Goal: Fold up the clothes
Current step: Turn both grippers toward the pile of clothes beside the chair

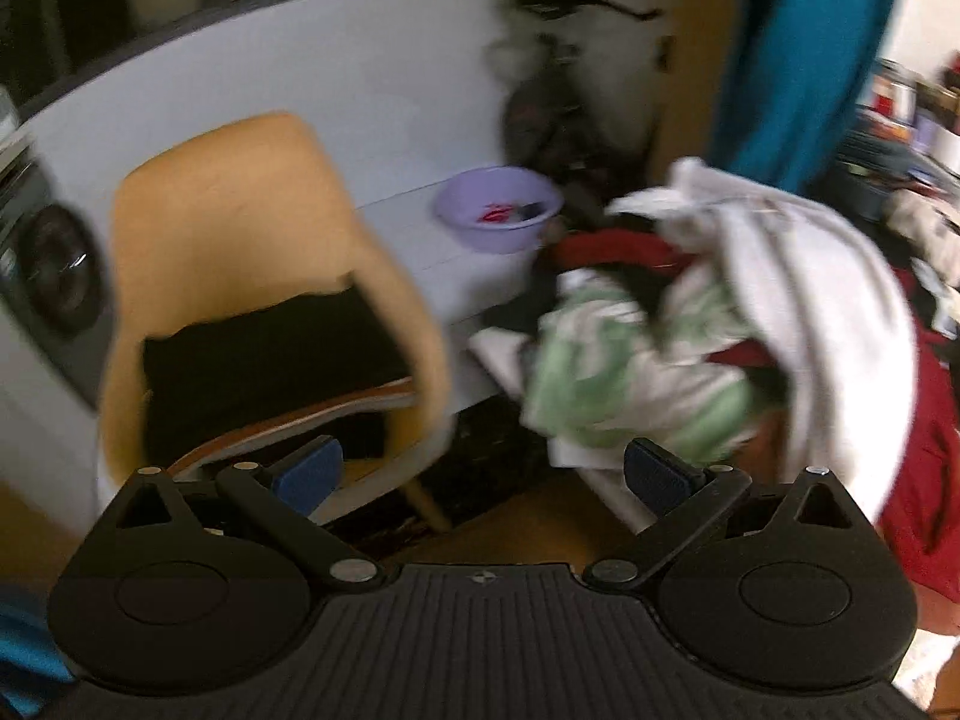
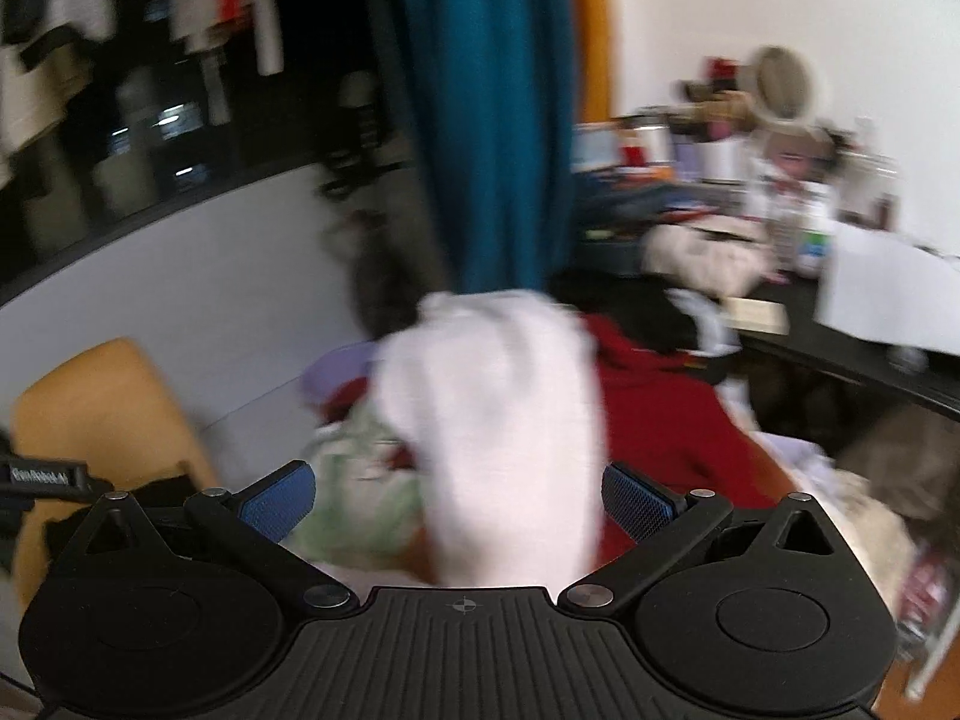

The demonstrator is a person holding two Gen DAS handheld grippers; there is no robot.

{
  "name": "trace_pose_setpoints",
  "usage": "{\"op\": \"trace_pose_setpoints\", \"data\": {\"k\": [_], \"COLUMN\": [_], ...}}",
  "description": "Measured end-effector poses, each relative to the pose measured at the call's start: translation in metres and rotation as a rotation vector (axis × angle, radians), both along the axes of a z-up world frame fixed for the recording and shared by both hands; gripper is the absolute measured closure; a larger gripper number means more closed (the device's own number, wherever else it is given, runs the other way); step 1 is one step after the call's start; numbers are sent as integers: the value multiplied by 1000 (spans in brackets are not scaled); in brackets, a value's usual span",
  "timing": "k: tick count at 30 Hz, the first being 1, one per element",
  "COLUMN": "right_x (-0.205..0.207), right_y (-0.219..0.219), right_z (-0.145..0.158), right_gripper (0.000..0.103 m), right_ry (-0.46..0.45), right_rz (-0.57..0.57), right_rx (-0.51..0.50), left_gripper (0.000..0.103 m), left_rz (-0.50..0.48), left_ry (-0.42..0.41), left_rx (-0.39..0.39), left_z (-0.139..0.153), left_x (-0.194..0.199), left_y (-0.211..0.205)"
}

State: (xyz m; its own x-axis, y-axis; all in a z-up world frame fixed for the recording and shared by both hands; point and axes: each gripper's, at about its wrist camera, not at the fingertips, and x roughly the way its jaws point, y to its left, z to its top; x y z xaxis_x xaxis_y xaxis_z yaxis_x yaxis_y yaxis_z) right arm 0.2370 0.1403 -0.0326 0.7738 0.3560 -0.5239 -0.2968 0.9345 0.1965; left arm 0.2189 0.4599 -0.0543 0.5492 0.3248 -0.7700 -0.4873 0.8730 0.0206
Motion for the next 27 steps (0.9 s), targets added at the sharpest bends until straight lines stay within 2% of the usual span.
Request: {"op": "trace_pose_setpoints", "data": {"k": [5,9,12,19,24,27], "right_x": [18,13,3,-14,-35,-48], "right_y": [107,197,256,358,394,399], "right_z": [3,5,7,-6,-20,-24], "right_gripper": [1,1,1,1,1,1], "right_ry": [18,25,0,71,115,134], "right_rz": [233,441,542,635,684,696], "right_rx": [-38,-99,-131,-144,-181,-204], "left_gripper": [1,1,1,1,1,1], "left_rz": [155,273,318,331,312,307], "left_ry": [41,29,29,69,109,129], "left_rx": [-41,-46,-49,-66,-103,-141], "left_z": [-7,-6,-7,-20,-32,-40], "left_x": [-43,-79,-101,-135,-146,-151], "left_y": [69,117,143,182,194,201]}}
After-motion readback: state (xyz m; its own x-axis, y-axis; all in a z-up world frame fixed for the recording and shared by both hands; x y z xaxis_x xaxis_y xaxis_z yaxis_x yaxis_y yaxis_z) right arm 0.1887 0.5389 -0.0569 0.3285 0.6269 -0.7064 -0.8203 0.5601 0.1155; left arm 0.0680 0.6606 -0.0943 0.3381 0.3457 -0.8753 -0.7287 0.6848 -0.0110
